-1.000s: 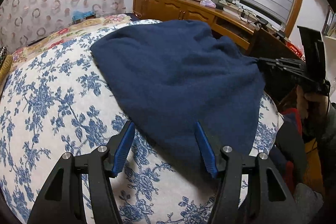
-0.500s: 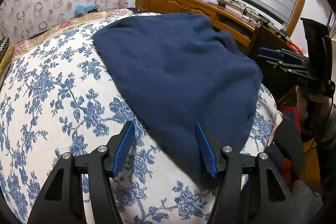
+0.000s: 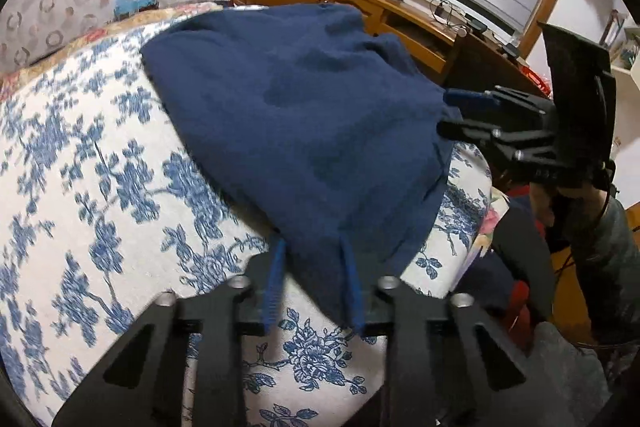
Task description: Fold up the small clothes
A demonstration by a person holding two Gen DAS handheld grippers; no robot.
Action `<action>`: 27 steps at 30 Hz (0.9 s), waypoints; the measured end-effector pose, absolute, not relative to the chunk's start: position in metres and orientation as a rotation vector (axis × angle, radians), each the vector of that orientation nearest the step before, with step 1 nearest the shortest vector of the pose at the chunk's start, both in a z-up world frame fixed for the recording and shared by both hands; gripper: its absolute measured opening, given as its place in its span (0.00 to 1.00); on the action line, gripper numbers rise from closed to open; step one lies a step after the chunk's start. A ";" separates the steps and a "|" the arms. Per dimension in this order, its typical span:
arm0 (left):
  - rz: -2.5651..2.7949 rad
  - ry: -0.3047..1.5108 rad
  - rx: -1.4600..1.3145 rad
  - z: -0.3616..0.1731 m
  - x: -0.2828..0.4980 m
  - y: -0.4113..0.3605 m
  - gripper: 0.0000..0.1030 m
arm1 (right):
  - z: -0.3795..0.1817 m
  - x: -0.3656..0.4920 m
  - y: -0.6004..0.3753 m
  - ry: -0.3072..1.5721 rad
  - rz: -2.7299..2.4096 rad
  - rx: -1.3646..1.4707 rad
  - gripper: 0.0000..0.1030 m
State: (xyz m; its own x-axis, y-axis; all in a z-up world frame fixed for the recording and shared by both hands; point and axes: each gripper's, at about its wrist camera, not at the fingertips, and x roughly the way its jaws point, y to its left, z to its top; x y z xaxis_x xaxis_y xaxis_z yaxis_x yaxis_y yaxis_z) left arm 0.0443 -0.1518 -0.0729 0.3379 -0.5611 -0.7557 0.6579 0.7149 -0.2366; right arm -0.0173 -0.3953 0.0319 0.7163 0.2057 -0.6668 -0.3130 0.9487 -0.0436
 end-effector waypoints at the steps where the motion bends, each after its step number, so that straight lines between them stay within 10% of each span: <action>1: -0.799 0.922 0.113 -0.068 0.045 -0.152 0.15 | 0.031 -0.019 -0.394 0.724 0.298 -0.164 0.63; 25: -0.778 0.720 -0.015 0.013 0.084 -0.141 0.12 | 0.026 -0.001 -0.439 0.753 0.219 -0.274 0.72; 27: -0.772 0.719 -0.024 0.012 0.086 -0.136 0.12 | 0.027 0.004 -0.443 0.745 0.210 -0.288 0.59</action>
State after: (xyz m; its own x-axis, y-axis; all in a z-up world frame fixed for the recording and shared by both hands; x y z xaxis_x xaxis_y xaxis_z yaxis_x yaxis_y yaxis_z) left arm 0.0856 -0.1364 0.0123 0.4935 -0.6443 -0.5842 0.6289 0.7283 -0.2721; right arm 0.0041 -0.4432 0.0268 0.7169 0.0858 -0.6919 -0.2884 0.9400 -0.1822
